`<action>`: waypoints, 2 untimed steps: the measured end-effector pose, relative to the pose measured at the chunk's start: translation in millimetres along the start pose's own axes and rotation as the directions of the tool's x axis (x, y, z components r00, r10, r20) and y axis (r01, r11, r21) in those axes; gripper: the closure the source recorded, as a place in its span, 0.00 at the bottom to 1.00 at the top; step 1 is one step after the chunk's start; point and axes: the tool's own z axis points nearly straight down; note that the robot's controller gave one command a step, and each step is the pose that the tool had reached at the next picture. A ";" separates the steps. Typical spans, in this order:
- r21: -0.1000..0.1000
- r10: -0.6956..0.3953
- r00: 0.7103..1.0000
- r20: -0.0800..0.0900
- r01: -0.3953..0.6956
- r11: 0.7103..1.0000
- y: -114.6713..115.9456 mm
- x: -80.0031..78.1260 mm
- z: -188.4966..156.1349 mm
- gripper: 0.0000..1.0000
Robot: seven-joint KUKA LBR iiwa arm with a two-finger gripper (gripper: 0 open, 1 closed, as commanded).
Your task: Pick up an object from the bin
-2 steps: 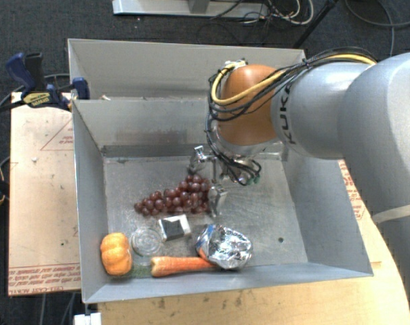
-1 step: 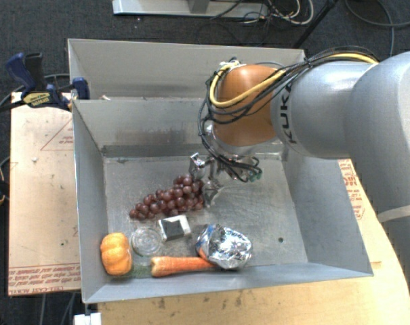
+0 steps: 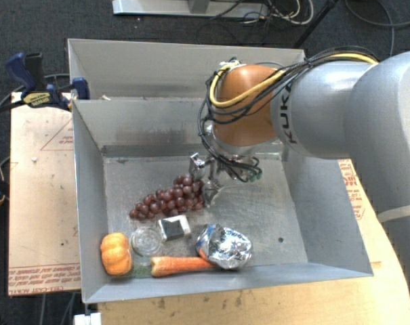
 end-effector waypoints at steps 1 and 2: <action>-0.004 0.000 1.000 -0.008 0.000 1.000 1.0 1.9 -4.4 1.00; -0.011 0.000 1.000 -0.020 0.000 1.000 3.4 4.5 -21.5 1.00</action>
Offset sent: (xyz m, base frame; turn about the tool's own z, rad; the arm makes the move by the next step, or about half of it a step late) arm 0.0001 0.0000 0.0137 0.0001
